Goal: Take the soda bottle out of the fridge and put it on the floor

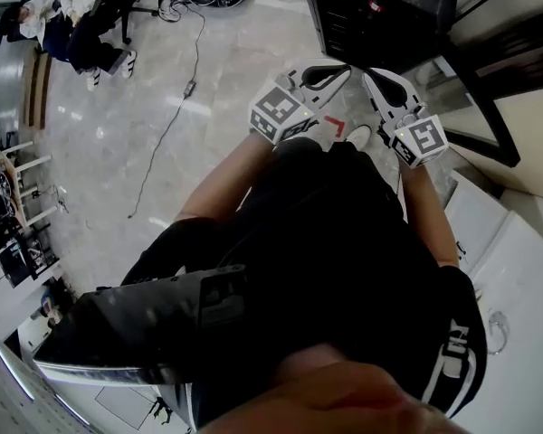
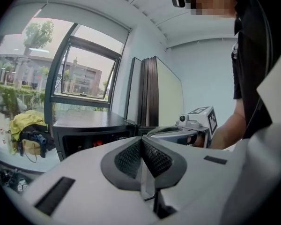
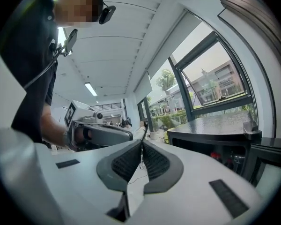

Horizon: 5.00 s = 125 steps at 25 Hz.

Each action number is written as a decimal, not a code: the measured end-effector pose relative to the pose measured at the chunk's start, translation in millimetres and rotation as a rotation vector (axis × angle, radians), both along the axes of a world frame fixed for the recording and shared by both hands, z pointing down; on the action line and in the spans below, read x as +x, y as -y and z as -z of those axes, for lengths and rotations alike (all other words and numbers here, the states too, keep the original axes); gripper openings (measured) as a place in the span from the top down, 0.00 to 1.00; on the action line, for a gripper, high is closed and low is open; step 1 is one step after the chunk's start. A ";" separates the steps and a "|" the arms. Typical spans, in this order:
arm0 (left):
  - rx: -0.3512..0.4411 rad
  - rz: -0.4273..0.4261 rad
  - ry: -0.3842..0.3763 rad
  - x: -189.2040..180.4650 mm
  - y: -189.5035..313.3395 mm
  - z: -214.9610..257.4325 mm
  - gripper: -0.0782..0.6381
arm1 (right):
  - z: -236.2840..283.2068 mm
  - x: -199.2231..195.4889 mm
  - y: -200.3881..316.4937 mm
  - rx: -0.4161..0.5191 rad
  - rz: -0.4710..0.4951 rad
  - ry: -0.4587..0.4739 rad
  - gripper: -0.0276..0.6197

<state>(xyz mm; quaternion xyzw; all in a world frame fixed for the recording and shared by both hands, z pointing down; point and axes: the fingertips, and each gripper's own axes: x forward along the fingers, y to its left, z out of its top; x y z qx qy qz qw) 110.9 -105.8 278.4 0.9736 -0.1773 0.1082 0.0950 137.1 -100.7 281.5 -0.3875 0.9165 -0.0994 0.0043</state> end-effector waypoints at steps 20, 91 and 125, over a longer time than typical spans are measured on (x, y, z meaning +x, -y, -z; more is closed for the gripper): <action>-0.067 -0.046 0.051 9.2 86.0 -95.5 0.89 | -109.2 29.6 99.8 -0.142 -0.260 -0.044 0.93; -0.134 0.243 0.015 -61.0 126.1 -327.2 0.89 | -370.3 -26.7 128.9 -0.210 -0.123 -0.210 0.49; -0.261 0.202 0.074 -103.4 85.5 -689.2 0.89 | -909.8 -56.1 75.8 -0.538 -0.080 -0.514 0.49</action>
